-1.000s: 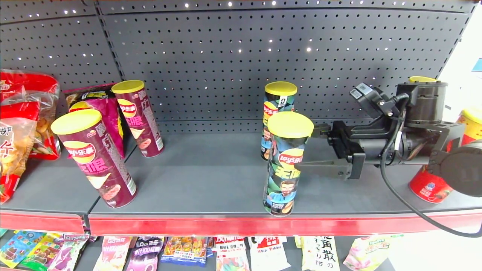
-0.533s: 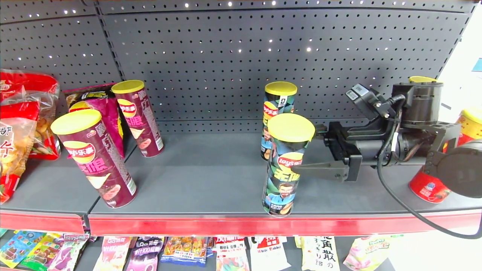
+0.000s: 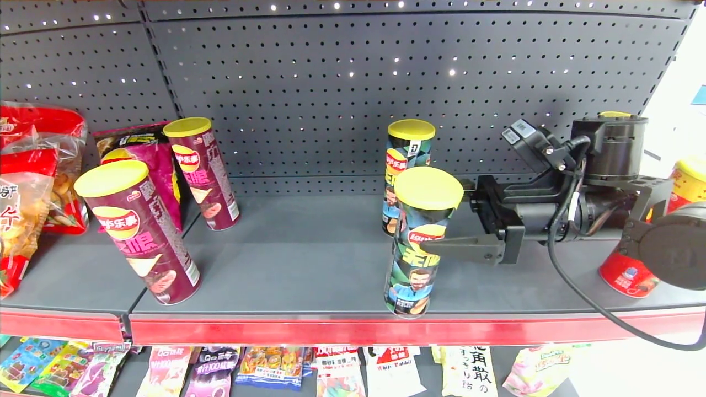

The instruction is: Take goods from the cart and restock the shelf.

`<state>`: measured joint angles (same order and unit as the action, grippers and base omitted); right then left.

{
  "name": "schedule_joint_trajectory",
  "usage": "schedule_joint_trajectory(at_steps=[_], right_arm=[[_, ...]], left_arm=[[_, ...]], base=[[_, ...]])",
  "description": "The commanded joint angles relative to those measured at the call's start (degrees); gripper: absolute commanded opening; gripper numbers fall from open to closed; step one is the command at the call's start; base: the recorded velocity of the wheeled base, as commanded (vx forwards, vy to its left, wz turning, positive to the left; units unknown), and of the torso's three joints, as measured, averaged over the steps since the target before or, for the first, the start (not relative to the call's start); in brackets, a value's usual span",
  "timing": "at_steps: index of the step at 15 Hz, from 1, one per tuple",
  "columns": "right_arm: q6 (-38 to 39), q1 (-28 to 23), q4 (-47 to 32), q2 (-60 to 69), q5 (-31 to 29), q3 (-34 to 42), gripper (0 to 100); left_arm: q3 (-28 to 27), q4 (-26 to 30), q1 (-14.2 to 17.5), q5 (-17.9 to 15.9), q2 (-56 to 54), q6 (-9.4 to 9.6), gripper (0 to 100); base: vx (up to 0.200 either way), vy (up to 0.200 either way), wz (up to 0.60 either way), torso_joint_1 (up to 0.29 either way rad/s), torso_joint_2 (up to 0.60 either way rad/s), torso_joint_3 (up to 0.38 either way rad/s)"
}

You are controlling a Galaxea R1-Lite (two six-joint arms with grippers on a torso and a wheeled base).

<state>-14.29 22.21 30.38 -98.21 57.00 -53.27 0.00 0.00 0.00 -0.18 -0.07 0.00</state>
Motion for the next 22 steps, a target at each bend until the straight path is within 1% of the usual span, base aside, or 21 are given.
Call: schedule_joint_trajectory(at_steps=[1,6,9,10,17,20,22], right_arm=[[0.0,0.8,0.0,0.0,0.0,-0.1,100],[0.0,2.3,0.0,-0.5,-1.9,-0.9,100],[0.0,2.5,0.0,-0.7,-2.0,-0.8,100],[-0.1,2.6,0.0,-0.8,-1.9,-0.8,0],[-0.8,2.5,0.1,-0.5,-3.4,-0.8,0],[-0.5,2.5,0.1,0.6,-6.1,-0.9,0],[-0.5,2.6,0.1,0.8,-6.3,-1.7,0]], left_arm=[[0.0,0.0,0.0,0.0,0.1,0.0,100],[0.0,0.0,0.0,0.0,0.1,0.0,100],[0.0,0.0,0.0,0.0,0.1,0.0,100],[0.0,0.0,0.0,0.0,0.1,0.0,100],[0.0,0.0,0.0,0.0,0.1,0.0,100],[0.0,0.0,0.0,0.0,0.1,0.0,100],[0.0,0.0,0.0,0.0,0.1,0.0,100]], base=[[0.0,0.0,0.0,0.0,0.0,0.0],[0.0,0.0,0.0,0.0,0.0,0.0],[0.0,0.0,0.0,0.0,0.0,0.0],[0.0,0.0,0.0,0.0,0.0,0.0],[0.0,0.0,0.0,0.0,0.0,0.0],[0.0,0.0,0.0,0.0,0.0,0.0],[0.0,0.0,0.0,0.0,0.0,0.0]])
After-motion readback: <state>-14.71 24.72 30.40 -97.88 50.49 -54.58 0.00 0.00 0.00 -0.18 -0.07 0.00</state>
